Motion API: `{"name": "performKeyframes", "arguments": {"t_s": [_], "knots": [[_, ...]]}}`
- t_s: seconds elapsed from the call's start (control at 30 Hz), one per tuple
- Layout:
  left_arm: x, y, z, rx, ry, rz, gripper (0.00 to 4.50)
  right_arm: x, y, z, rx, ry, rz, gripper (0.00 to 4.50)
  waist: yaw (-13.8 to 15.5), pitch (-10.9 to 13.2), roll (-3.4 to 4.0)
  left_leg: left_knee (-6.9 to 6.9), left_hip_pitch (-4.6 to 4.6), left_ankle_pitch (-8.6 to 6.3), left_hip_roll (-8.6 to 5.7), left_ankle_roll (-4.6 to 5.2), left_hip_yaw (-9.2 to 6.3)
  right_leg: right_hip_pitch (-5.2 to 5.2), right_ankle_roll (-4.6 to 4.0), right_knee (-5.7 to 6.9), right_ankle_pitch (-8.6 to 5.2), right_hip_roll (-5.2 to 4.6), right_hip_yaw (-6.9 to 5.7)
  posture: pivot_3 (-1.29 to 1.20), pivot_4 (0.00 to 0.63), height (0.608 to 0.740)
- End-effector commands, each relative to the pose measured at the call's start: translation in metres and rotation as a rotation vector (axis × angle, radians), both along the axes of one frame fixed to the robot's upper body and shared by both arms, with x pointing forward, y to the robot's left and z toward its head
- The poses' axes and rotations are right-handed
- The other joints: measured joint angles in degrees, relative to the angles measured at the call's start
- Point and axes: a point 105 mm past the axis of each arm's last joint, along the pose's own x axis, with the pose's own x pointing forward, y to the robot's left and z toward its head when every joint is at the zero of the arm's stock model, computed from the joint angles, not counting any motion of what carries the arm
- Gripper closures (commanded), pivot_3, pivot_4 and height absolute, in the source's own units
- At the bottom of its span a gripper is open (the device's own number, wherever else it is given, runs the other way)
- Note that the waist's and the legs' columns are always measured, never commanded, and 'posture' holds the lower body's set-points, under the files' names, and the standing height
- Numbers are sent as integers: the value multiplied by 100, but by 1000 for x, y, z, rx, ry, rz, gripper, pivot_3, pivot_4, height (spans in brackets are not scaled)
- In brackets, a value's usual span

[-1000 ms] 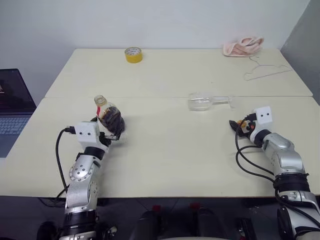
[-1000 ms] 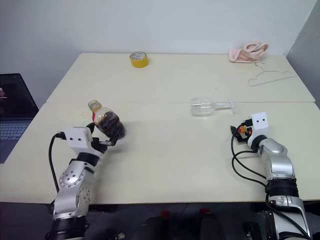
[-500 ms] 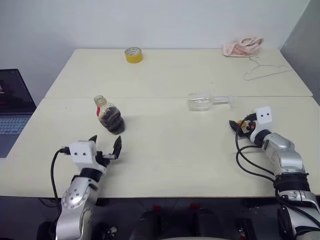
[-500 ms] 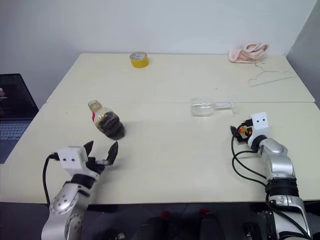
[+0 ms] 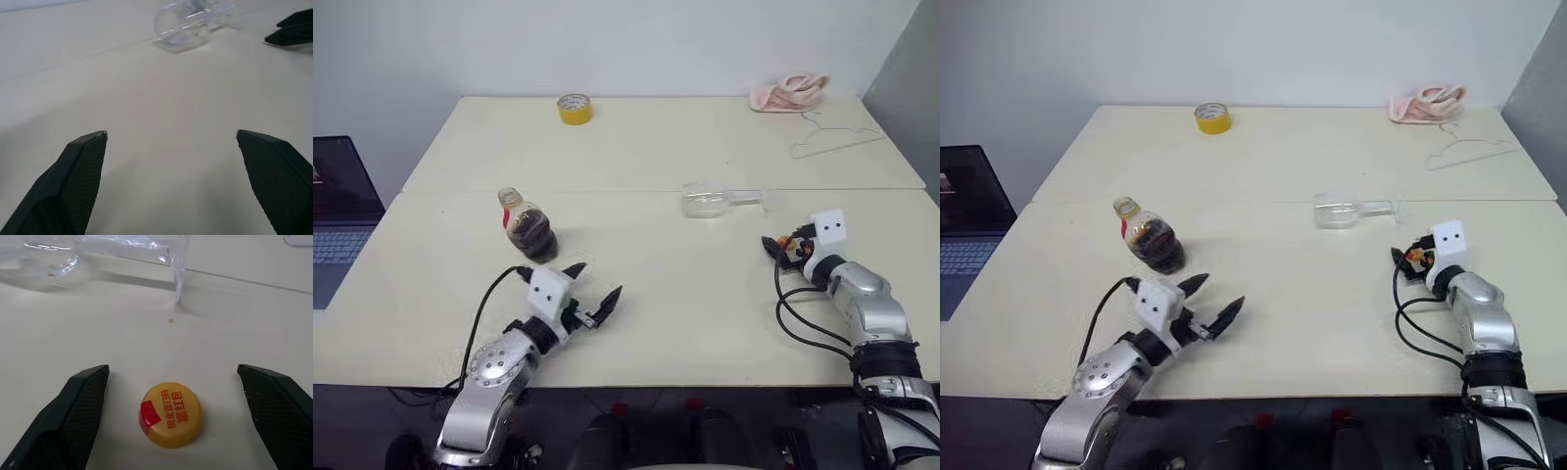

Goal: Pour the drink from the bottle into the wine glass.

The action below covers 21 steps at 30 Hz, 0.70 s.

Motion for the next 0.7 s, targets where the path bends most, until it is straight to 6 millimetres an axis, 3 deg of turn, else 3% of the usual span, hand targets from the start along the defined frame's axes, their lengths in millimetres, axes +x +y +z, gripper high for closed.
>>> {"name": "performKeyframes", "arguments": {"t_s": [0.03,0.13,0.23,0.33,0.47,0.7], "knots": [[-1,-9,11,30,-30,-69,27,-6,-4,35,-122,-67,61,0,2,2,3,0,0,0,-2,0,0,0,0,0,0,-1,1,0,150,740],[0,-9,14,46,-37,-78,27,-10,-4,50,-203,-55,120,0,3,2,3,-1,0,-1,0,1,-1,1,0,-2,0,0,-1,0,150,740],[5,1,26,50,-61,-48,27,-16,11,79,-397,-47,297,0,-3,8,11,-1,0,-1,0,2,0,1,0,-4,0,0,-1,0,150,740],[3,-2,31,66,-57,-82,27,-3,31,94,-571,-76,389,0,-56,9,13,-4,2,-2,9,3,4,0,1,-6,0,7,1,0,150,740],[2,-8,37,76,-68,-112,27,24,54,91,-700,-83,447,0,-49,12,7,-8,3,-3,15,2,0,3,0,-11,-1,12,-5,0,150,740],[-1,-3,41,83,-80,-74,27,62,68,65,-845,-9,482,0,2,15,3,3,-11,-3,1,1,1,-3,0,-17,0,-1,-4,0,150,740]]}}
